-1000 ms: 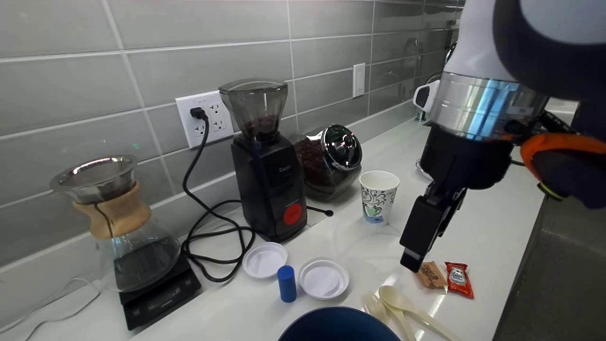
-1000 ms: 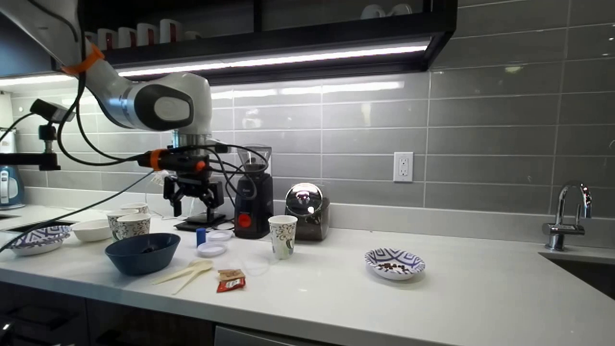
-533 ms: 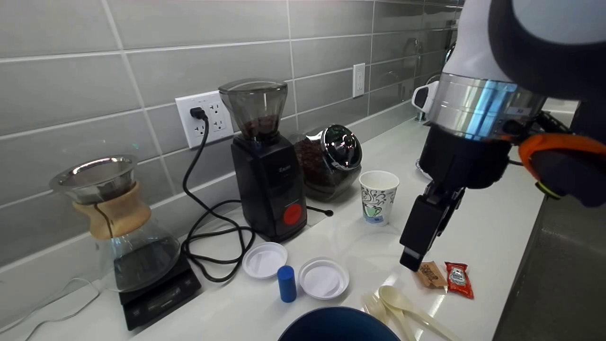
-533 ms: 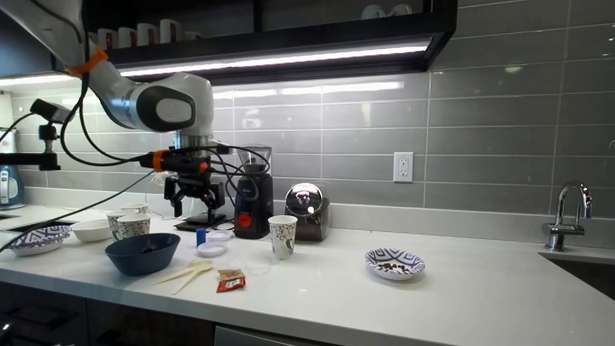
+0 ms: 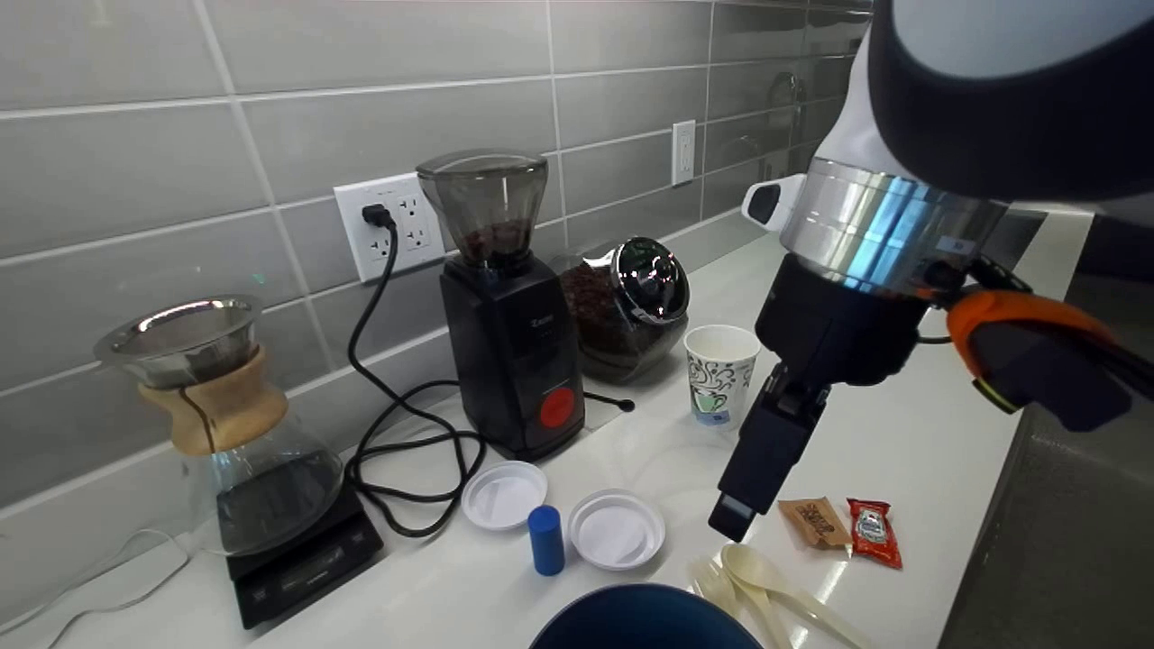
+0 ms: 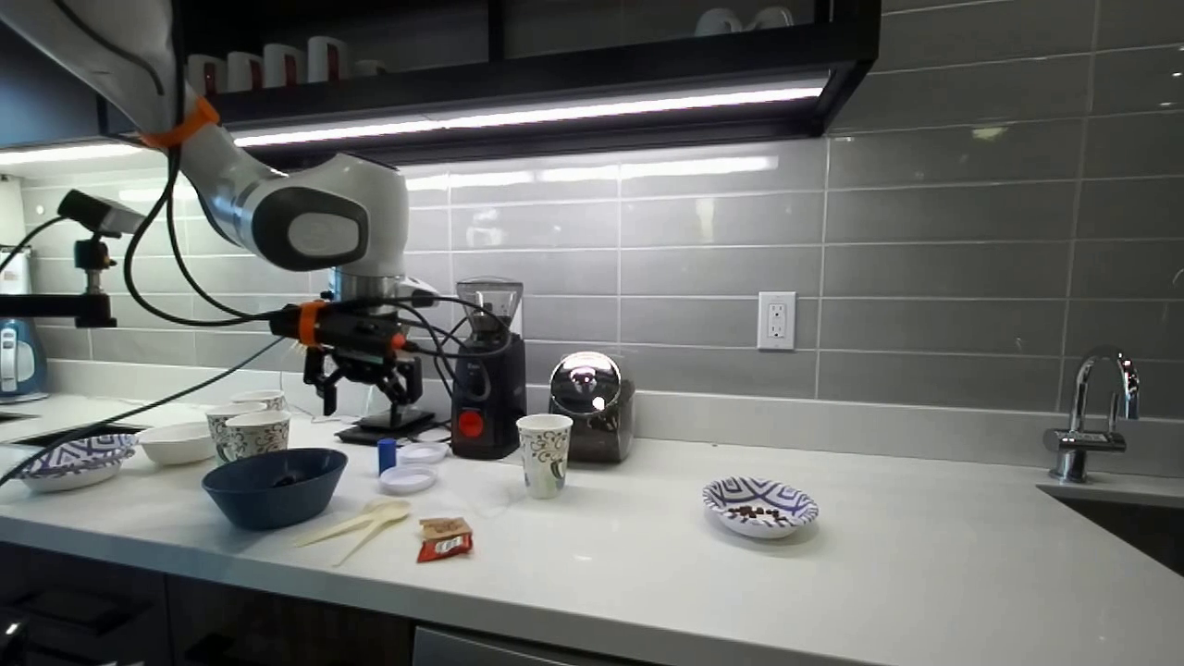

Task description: Place the blue bowl between the cup and the white bowl

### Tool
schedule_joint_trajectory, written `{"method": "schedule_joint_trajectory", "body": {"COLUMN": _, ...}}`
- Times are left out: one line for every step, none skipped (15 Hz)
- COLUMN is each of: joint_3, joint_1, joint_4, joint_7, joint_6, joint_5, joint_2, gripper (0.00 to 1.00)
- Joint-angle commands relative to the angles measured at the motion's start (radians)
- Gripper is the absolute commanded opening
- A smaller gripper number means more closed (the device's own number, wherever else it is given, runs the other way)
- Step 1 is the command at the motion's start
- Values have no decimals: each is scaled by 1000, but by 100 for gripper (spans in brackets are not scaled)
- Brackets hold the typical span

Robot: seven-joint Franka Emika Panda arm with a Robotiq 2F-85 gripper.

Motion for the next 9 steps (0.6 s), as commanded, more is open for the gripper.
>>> {"method": "schedule_joint_trajectory", "body": {"joint_3": -4, "joint_1": 30, "joint_4": 30, "joint_7": -138, "joint_6": 54, "joint_5": 98, "joint_2": 77, "gripper": 100}}
{"method": "schedule_joint_trajectory", "body": {"joint_3": 1, "joint_1": 31, "joint_4": 34, "joint_7": -170, "joint_6": 65, "joint_5": 117, "joint_2": 92, "gripper": 100}}
{"method": "schedule_joint_trajectory", "body": {"joint_3": 5, "joint_1": 32, "joint_4": 40, "joint_7": -201, "joint_6": 67, "joint_5": 135, "joint_2": 106, "gripper": 100}}
{"method": "schedule_joint_trajectory", "body": {"joint_3": 10, "joint_1": 32, "joint_4": 50, "joint_7": -238, "joint_6": 66, "joint_5": 158, "joint_2": 124, "gripper": 100}}
{"method": "schedule_joint_trajectory", "body": {"joint_3": 17, "joint_1": 27, "joint_4": 59, "joint_7": -263, "joint_6": 63, "joint_5": 170, "joint_2": 140, "gripper": 100}}
{"method": "schedule_joint_trajectory", "body": {"joint_3": 26, "joint_1": 21, "joint_4": 69, "joint_7": -289, "joint_6": 61, "joint_5": 186, "joint_2": 156, "gripper": 100}}
{"method": "schedule_joint_trajectory", "body": {"joint_3": 34, "joint_1": 18, "joint_4": 81, "joint_7": -321, "joint_6": 55, "joint_5": 207, "joint_2": 171, "gripper": 100}}
{"method": "schedule_joint_trajectory", "body": {"joint_3": 46, "joint_1": 12, "joint_4": 90, "joint_7": -336, "joint_6": 55, "joint_5": 214, "joint_2": 187, "gripper": 100}}
{"method": "schedule_joint_trajectory", "body": {"joint_3": 57, "joint_1": 7, "joint_4": 99, "joint_7": -345, "joint_6": 57, "joint_5": 217, "joint_2": 203, "gripper": 100}}
